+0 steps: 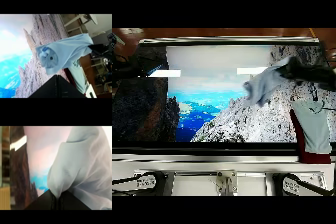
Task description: Fold the shirts.
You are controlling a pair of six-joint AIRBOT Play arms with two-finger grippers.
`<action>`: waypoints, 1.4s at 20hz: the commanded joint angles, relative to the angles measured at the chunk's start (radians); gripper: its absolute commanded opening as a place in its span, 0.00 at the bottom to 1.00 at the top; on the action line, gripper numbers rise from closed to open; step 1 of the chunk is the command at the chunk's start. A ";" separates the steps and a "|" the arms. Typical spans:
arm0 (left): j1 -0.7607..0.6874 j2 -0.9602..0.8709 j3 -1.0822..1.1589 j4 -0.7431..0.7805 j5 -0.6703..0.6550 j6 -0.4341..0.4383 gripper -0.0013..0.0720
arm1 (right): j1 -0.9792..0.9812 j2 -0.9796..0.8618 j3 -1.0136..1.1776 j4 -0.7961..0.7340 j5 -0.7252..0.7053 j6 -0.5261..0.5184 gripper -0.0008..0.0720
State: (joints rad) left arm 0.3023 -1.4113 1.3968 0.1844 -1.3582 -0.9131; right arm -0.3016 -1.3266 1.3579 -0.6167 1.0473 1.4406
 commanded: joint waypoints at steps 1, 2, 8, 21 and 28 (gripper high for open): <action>-0.008 0.000 0.000 0.000 -0.046 0.000 0.06 | -0.268 0.072 0.039 -0.021 0.019 0.109 0.09; -0.010 0.000 0.000 0.000 -0.050 0.000 0.06 | -0.329 0.073 0.039 -0.021 0.033 0.115 0.09; -0.010 0.000 0.000 0.000 -0.048 0.000 0.07 | -0.533 0.072 0.039 -0.218 0.180 0.130 0.09; -0.010 0.000 0.000 0.000 -0.041 0.001 0.06 | -0.546 0.083 -0.078 -0.803 0.760 0.100 0.09; -0.010 0.000 0.000 0.000 -0.036 0.000 0.06 | -0.546 0.166 -0.423 -0.972 0.550 0.190 0.48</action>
State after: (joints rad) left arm 0.2924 -1.4113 1.3968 0.1841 -1.3975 -0.9127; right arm -0.8467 -1.1797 1.0367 -1.5055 1.6897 1.5780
